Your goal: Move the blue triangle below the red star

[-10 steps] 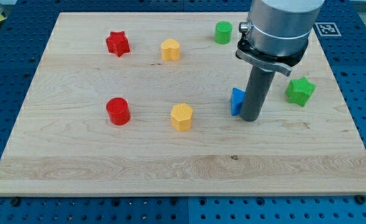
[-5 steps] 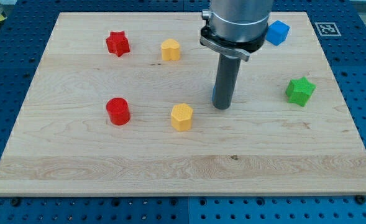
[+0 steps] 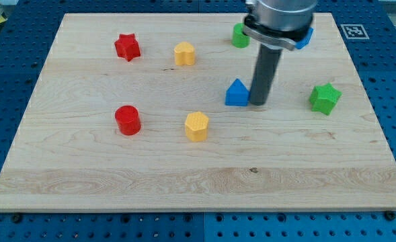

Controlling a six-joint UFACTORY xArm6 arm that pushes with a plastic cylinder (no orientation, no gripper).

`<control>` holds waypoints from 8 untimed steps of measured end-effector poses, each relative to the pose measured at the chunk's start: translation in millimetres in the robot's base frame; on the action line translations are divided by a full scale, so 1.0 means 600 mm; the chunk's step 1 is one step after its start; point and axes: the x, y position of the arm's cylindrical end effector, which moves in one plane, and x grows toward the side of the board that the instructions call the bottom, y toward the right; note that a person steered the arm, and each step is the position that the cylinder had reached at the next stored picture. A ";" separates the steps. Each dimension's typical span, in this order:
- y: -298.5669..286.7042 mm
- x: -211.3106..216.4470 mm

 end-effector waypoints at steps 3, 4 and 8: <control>-0.110 -0.005; -0.109 0.031; -0.229 0.050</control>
